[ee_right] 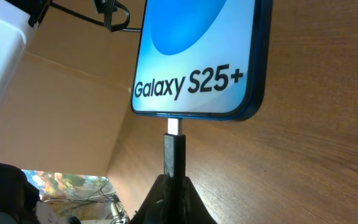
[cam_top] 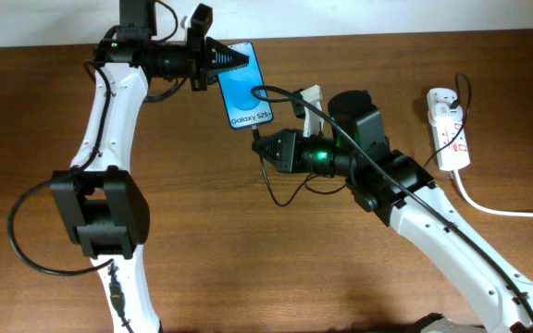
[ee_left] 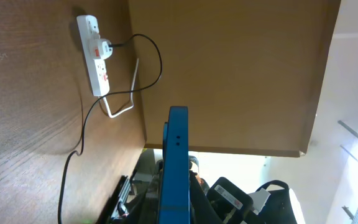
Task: Plug charger to phone and switch on socket
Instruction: 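Push the plug up into the phone's bottom port with the right gripper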
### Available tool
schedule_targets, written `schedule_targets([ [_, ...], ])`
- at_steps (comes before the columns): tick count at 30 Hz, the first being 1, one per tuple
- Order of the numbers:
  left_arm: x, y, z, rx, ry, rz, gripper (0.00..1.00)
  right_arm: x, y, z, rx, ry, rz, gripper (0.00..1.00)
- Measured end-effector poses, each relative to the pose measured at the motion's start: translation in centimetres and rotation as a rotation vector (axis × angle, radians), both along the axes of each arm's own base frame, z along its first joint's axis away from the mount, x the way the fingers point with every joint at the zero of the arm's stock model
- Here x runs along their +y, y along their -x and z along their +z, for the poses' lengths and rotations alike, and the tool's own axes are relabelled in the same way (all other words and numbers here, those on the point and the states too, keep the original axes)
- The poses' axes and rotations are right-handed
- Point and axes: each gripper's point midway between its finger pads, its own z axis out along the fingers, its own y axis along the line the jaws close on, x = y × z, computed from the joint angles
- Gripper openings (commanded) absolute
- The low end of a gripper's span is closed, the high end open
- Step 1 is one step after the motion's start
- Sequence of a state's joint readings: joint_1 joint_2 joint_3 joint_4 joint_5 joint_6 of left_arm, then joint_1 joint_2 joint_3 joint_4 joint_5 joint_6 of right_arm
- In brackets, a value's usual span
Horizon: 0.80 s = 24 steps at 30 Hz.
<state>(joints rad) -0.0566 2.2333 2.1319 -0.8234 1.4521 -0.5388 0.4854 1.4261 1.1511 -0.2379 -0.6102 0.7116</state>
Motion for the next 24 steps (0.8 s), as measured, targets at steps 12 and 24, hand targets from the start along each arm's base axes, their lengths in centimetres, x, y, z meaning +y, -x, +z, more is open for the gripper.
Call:
schedule_targets([
  [12,-0.02,-0.04,0.06,-0.016,0.0,-0.001,0.0,0.25,-0.26,-0.39,0.0,-0.002,0.005,0.04],
  [24,0.24,-0.19,0.15,-0.038,0.004,0.001,0.0,0.35,-0.72,-0.38,-0.003,-0.025,0.019,0.04],
])
